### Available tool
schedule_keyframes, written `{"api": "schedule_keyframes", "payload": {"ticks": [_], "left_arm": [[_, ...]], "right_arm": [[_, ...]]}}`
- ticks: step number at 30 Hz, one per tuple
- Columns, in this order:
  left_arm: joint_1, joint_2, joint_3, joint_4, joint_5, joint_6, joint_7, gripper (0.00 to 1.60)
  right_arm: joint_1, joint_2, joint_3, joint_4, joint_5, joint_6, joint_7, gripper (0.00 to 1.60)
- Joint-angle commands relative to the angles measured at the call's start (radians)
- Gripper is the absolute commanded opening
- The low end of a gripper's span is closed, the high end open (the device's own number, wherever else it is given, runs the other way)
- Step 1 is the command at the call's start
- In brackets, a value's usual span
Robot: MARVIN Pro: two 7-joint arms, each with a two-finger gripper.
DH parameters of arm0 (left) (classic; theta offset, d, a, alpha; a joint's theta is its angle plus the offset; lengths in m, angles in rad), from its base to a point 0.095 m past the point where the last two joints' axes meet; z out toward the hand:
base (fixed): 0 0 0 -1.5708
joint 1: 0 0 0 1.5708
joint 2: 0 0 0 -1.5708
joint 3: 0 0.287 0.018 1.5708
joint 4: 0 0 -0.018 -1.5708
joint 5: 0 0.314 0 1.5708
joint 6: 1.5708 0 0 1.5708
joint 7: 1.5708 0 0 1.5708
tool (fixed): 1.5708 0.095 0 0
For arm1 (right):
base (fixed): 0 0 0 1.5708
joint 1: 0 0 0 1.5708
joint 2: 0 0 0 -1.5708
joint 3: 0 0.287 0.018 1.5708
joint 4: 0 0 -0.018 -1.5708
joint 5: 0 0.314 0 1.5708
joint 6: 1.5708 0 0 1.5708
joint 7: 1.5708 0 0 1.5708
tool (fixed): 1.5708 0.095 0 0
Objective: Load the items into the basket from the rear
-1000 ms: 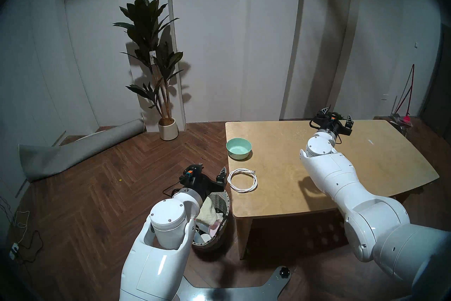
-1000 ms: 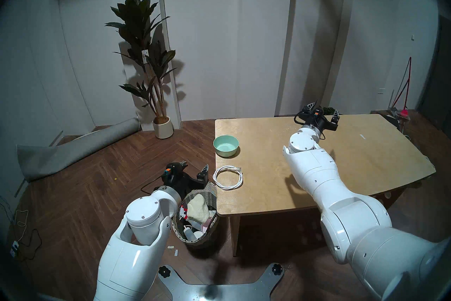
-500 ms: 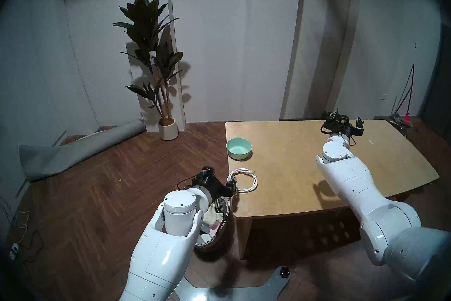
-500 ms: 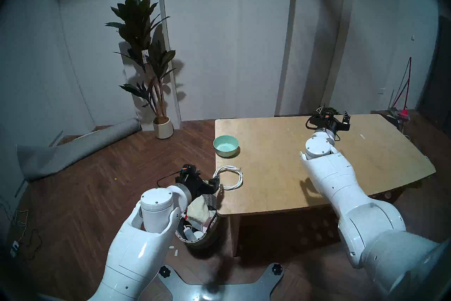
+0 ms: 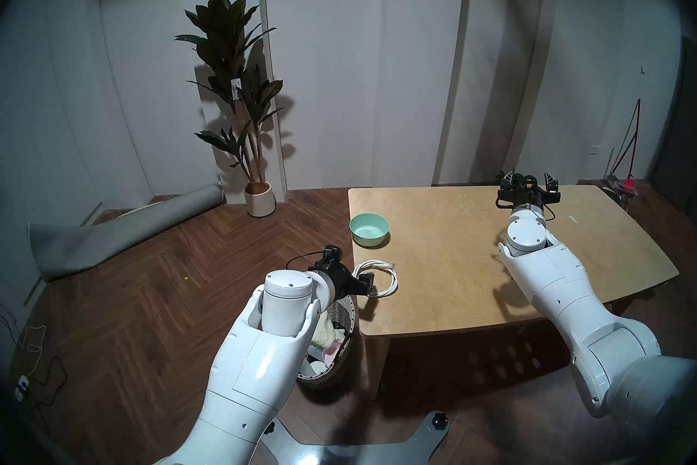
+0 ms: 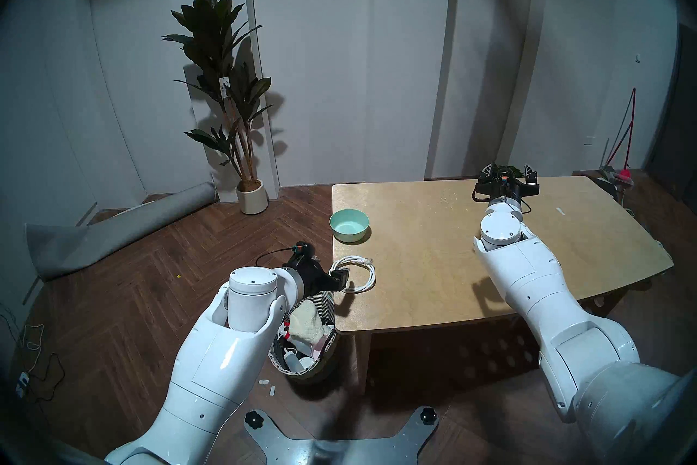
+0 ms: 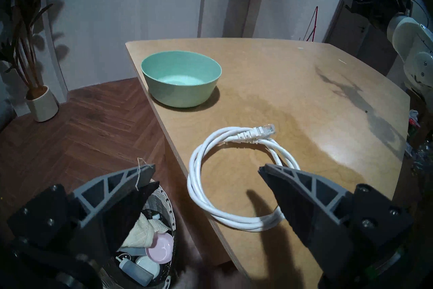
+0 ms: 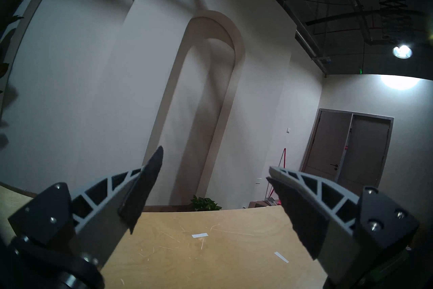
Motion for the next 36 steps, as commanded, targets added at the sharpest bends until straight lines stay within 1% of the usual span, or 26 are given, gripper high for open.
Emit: {"api": "schedule_keyframes", "payload": {"ticks": [1, 7, 9, 10, 13, 16, 17, 18, 20, 21, 22, 23, 24, 25, 27, 28, 29, 32, 33, 34, 36], "left_arm": [[-0.096, 0.013, 0.011, 0.029, 0.007, 0.060, -0.029, 1.60], [-0.145, 0.013, 0.026, 0.072, 0.009, 0.119, -0.054, 1.60], [-0.157, 0.009, 0.030, 0.082, 0.006, 0.132, -0.062, 1.60], [-0.168, 0.009, 0.037, 0.092, 0.008, 0.146, -0.069, 1.60], [-0.186, 0.006, 0.046, 0.111, 0.006, 0.168, -0.081, 1.60], [-0.209, 0.004, 0.055, 0.137, 0.003, 0.195, -0.097, 1.60], [-0.216, 0.004, 0.057, 0.145, 0.002, 0.202, -0.102, 1.52], [-0.222, 0.004, 0.059, 0.151, 0.001, 0.207, -0.107, 1.49], [-0.236, 0.005, 0.063, 0.165, -0.001, 0.221, -0.116, 1.19], [-0.242, 0.006, 0.066, 0.171, -0.003, 0.227, -0.120, 0.85], [-0.242, 0.006, 0.066, 0.171, -0.003, 0.227, -0.120, 0.85], [-0.257, 0.009, 0.071, 0.184, -0.007, 0.239, -0.132, 0.58], [-0.262, 0.010, 0.073, 0.187, -0.008, 0.245, -0.135, 0.52], [-0.268, 0.011, 0.075, 0.193, -0.008, 0.251, -0.138, 0.49], [-0.279, 0.013, 0.082, 0.201, -0.006, 0.264, -0.144, 0.51], [-0.279, 0.013, 0.082, 0.201, -0.006, 0.264, -0.144, 0.51], [-0.291, 0.016, 0.086, 0.212, -0.008, 0.269, -0.153, 0.53], [-0.304, 0.024, 0.095, 0.225, -0.005, 0.269, -0.163, 0.54], [-0.310, 0.028, 0.100, 0.230, -0.005, 0.269, -0.169, 0.55], [-0.313, 0.031, 0.102, 0.235, -0.005, 0.269, -0.172, 0.55], [-0.321, 0.038, 0.110, 0.243, -0.002, 0.269, -0.179, 0.55]], "right_arm": [[-0.031, 0.060, 0.013, -0.105, 0.025, 0.034, 0.064, 1.60], [-0.076, 0.098, 0.029, -0.188, 0.064, 0.083, 0.128, 1.60], [-0.084, 0.106, 0.033, -0.202, 0.073, 0.095, 0.142, 1.60], [-0.098, 0.117, 0.039, -0.229, 0.085, 0.112, 0.158, 1.60], [-0.113, 0.134, 0.050, -0.261, 0.106, 0.138, 0.185, 1.60], [-0.145, 0.161, 0.066, -0.312, 0.136, 0.183, 0.220, 1.60], [-0.149, 0.166, 0.069, -0.314, 0.144, 0.194, 0.231, 1.60], [-0.159, 0.173, 0.074, -0.329, 0.154, 0.208, 0.239, 1.60], [-0.176, 0.188, 0.084, -0.357, 0.173, 0.237, 0.260, 1.60], [-0.182, 0.194, 0.088, -0.367, 0.182, 0.250, 0.269, 1.60], [-0.182, 0.194, 0.088, -0.367, 0.182, 0.250, 0.269, 1.60], [-0.203, 0.212, 0.101, -0.404, 0.206, 0.287, 0.292, 1.60], [-0.202, 0.215, 0.104, -0.402, 0.213, 0.297, 0.302, 1.60], [-0.213, 0.224, 0.110, -0.420, 0.225, 0.316, 0.312, 1.60], [-0.227, 0.238, 0.120, -0.446, 0.246, 0.349, 0.331, 1.60], [-0.227, 0.238, 0.120, -0.446, 0.246, 0.349, 0.331, 1.60], [-0.244, 0.253, 0.133, -0.477, 0.271, 0.389, 0.352, 1.60], [-0.263, 0.270, 0.150, -0.510, 0.303, 0.439, 0.377, 1.60], [-0.277, 0.281, 0.160, -0.535, 0.319, 0.468, 0.384, 1.60], [-0.277, 0.283, 0.162, -0.536, 0.326, 0.480, 0.393, 1.60], [-0.296, 0.297, 0.177, -0.570, 0.350, 0.524, 0.402, 1.60]]}}
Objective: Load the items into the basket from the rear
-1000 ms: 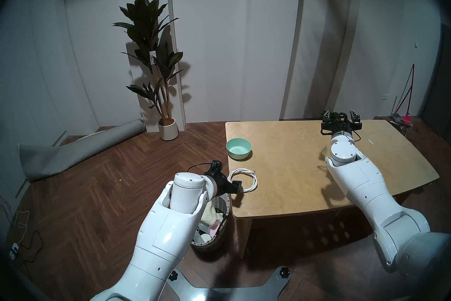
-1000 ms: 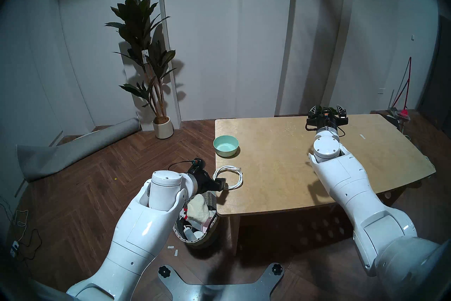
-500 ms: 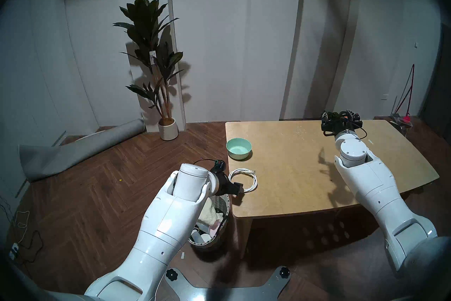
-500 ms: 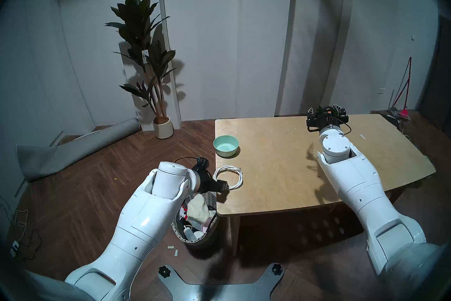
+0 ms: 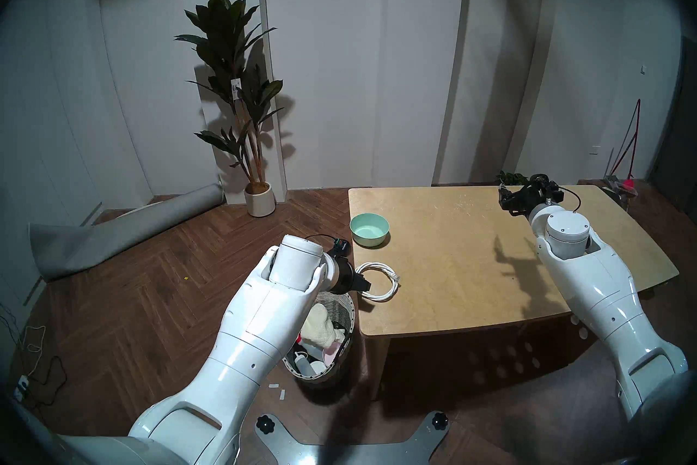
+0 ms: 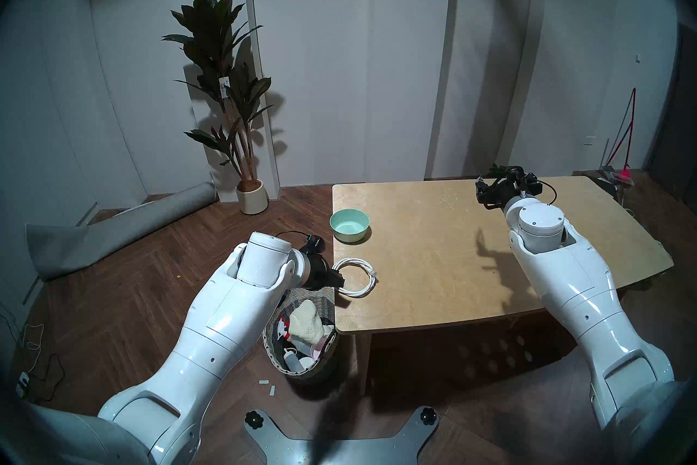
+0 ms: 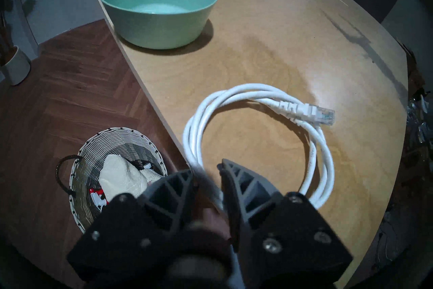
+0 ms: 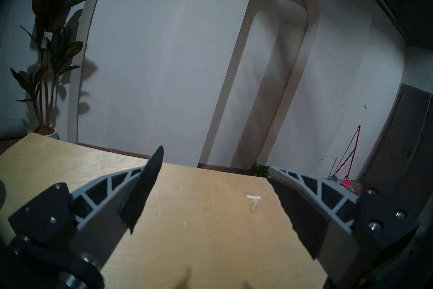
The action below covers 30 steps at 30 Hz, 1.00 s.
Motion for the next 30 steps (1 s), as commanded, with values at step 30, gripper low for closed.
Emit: {"api": "schedule_keyframes", "payload": {"ticks": [30], "left_arm": [[-0.077, 0.083, -0.006, 0.057, 0.046, -0.023, 0.023, 0.00]], "right_arm": [[-0.053, 0.065, 0.060, -0.199, 0.112, 0.262, 0.033, 1.60]]}}
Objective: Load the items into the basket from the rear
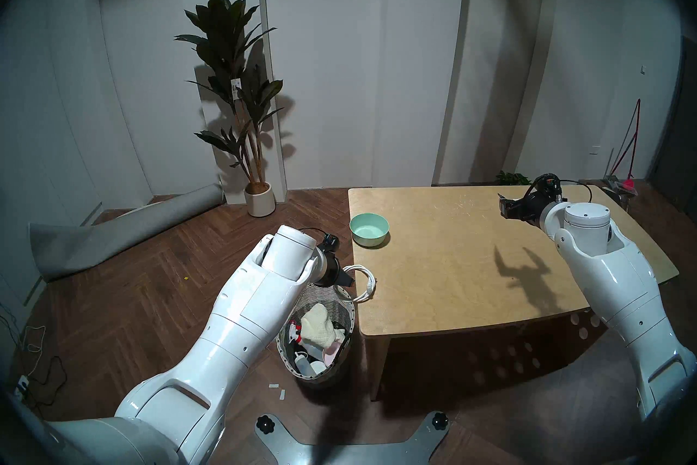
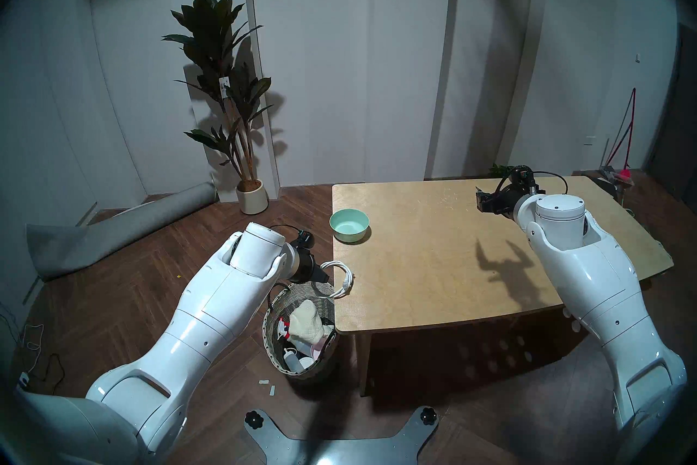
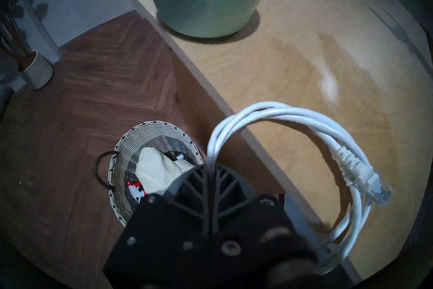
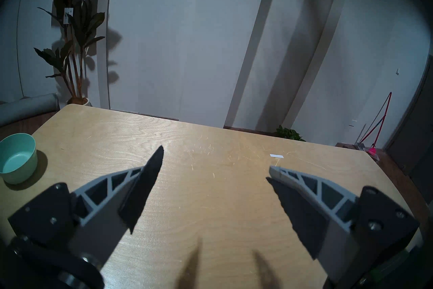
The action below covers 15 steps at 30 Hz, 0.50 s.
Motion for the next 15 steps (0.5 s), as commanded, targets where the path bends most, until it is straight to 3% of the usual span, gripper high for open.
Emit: {"api": "schedule_keyframes", "payload": {"ticks": [1, 7, 15], "left_arm": [[-0.015, 0.014, -0.043, -0.006, -0.007, -0.021, 0.011, 0.00], [-0.027, 0.036, -0.072, 0.007, -0.006, -0.034, 0.016, 0.00], [-0.055, 0.055, -0.117, 0.109, 0.005, -0.101, 0.063, 0.00]], "right_arm": [[0.034, -0.007, -0.011, -0.022, -0.014, -0.007, -0.006, 1.60], [0.049, -0.017, -0.029, -0.026, -0.022, -0.004, -0.011, 1.60], [0.057, -0.028, -0.042, -0.043, -0.027, 0.001, -0.019, 1.60]]}}
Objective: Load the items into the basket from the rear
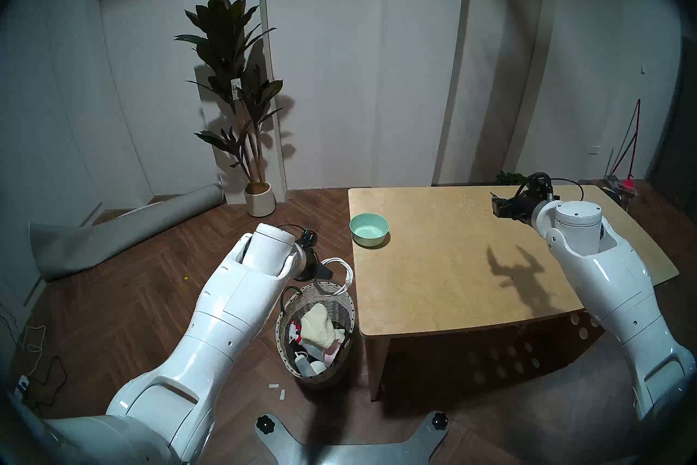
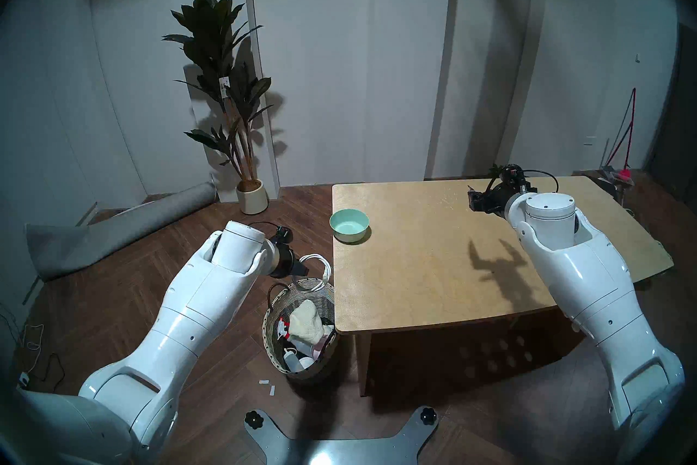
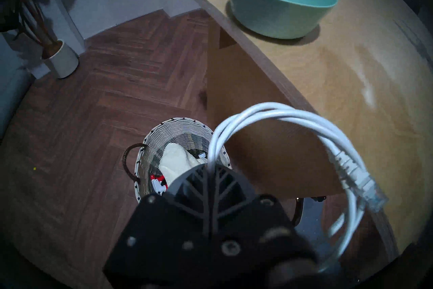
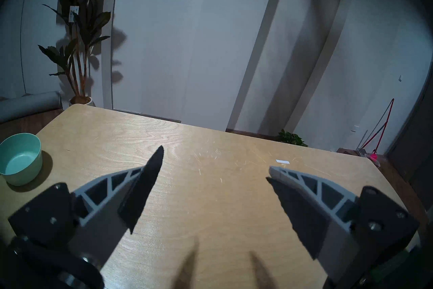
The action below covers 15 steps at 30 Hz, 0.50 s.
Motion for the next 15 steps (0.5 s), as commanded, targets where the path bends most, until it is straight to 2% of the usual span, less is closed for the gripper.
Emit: {"api": "schedule_keyframes", "payload": {"ticks": [1, 8, 10, 15], "left_arm": [[-0.052, 0.017, -0.045, 0.077, 0.010, -0.079, 0.035, 0.00], [-0.107, 0.010, -0.053, 0.222, 0.036, -0.196, 0.079, 0.00], [-0.124, 0.010, -0.032, 0.263, 0.064, -0.234, 0.102, 0.00], [-0.172, -0.024, -0.025, 0.378, 0.074, -0.306, 0.122, 0.00]], "right_arm": [[0.027, -0.007, 0.002, -0.037, -0.002, 0.001, -0.006, 1.60], [0.017, -0.016, 0.004, -0.061, -0.002, 0.007, -0.023, 1.60], [0.015, -0.018, 0.004, -0.067, -0.003, 0.009, -0.028, 1.60], [0.008, -0.026, 0.006, -0.087, -0.010, 0.015, -0.054, 1.60]]}}
